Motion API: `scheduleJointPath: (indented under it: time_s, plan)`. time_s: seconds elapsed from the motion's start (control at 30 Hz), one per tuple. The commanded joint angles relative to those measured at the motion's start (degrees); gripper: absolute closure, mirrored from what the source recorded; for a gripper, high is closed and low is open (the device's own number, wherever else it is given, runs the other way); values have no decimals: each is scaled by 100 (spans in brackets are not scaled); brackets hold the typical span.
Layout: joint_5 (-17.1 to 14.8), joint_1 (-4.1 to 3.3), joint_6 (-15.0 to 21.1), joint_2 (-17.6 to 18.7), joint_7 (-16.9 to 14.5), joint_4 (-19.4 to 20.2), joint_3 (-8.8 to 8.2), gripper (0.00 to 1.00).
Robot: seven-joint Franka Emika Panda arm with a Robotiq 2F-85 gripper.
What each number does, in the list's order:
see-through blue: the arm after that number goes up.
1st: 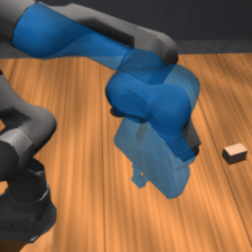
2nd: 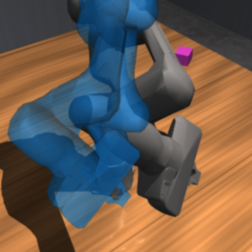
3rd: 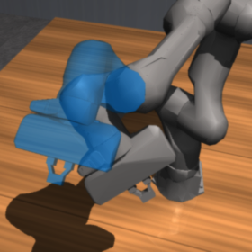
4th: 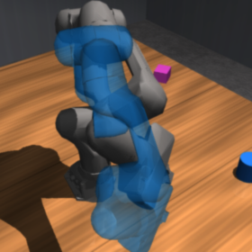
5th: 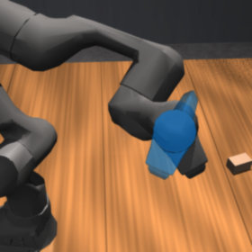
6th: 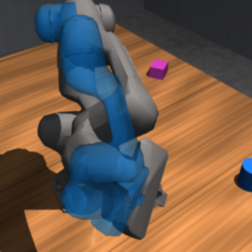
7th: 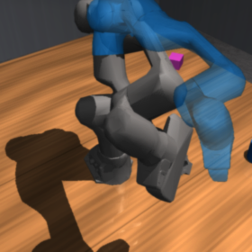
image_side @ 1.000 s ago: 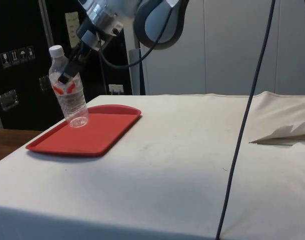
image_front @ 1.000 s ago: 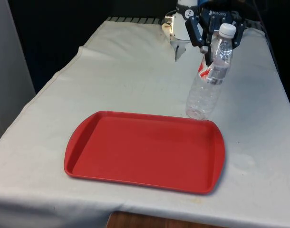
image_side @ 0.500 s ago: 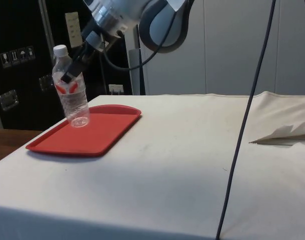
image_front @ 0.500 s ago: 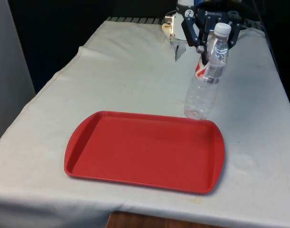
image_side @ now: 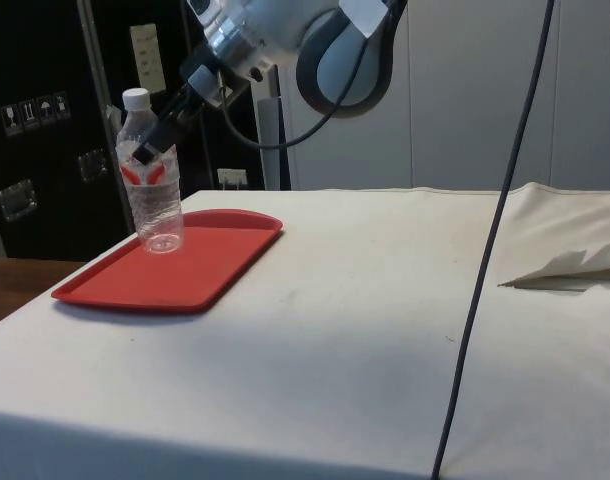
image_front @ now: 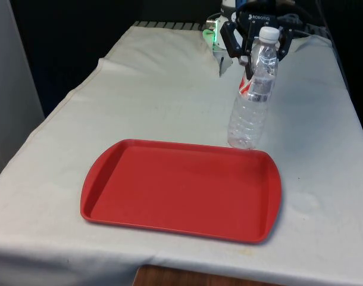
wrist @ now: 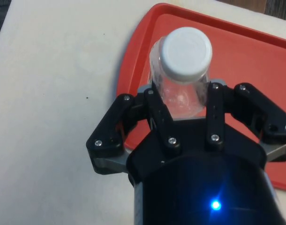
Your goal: Place the bottle upright on the tray.
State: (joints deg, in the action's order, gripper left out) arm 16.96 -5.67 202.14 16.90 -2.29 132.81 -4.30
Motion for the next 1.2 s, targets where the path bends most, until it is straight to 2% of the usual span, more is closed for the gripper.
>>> scheduleJointPath:
  time_s: [0.0,0.13,0.17,0.27,0.37,0.4,0.43,0.63,0.67,0.7,0.83,0.93,0.97,1.0,1.17]
  plan:
    - [29,23,17,6,34,6,40,66]
    - [0,0,0,0,0,0,0,66]
    - [23,34,17,6,29,6,23,66]
    - [29,63,40,11,80,11,11,66]
    - [29,63,69,23,155,17,-23,66]
    - [0,17,0,6,92,0,-86,66]
    - [29,69,86,29,183,17,-29,66]
    - [52,103,246,120,435,17,-46,66]
    - [0,40,195,115,395,0,-143,66]
    - [57,103,309,149,510,17,-57,66]
    - [63,120,435,206,659,11,-69,66]
    - [63,132,527,241,768,11,-80,66]
    - [0,63,418,206,653,0,-160,66]
    - [69,138,579,264,831,6,-86,66]
    - [34,103,539,264,796,-6,-143,66]
